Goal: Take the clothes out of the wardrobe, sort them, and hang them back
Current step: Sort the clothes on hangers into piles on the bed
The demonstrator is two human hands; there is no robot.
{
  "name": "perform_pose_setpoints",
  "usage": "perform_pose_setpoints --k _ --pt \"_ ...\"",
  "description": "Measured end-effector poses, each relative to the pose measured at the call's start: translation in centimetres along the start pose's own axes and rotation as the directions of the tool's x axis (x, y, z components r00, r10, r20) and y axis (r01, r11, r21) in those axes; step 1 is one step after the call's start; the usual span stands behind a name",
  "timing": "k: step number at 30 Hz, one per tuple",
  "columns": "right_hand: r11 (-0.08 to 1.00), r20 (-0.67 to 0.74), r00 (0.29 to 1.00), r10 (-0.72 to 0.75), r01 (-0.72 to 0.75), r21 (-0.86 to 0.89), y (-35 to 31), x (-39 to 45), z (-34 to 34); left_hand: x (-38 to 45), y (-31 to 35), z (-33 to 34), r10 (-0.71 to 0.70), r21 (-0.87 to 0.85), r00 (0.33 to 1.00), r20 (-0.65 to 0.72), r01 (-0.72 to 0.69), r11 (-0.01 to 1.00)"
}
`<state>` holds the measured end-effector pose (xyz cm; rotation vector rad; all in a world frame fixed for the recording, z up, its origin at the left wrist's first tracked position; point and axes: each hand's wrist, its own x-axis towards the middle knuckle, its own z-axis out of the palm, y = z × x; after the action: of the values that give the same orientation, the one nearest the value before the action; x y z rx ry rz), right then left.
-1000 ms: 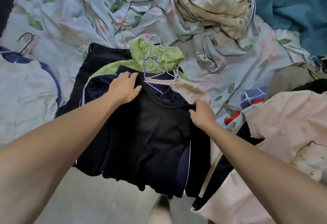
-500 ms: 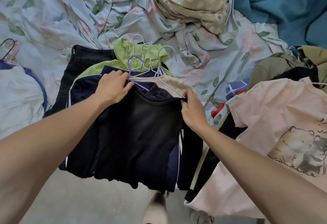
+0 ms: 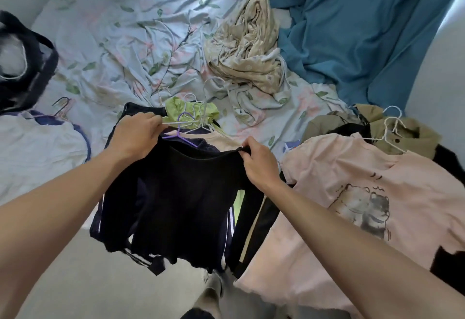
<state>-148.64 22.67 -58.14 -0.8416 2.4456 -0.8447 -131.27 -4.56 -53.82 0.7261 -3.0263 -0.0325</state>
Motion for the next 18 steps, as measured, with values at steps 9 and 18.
perform_pose_setpoints --k 9,18 --pt "0.994 -0.150 0.989 -0.014 0.030 0.103 -4.4 -11.4 -18.6 -8.1 12.5 -20.0 -0.077 -0.135 0.982 -0.171 0.054 0.989" --pt "1.000 -0.362 0.932 0.024 -0.028 -0.007 3.3 -25.6 -32.2 -13.5 28.9 -24.4 0.104 -0.234 0.991 -0.085 -0.122 0.965"
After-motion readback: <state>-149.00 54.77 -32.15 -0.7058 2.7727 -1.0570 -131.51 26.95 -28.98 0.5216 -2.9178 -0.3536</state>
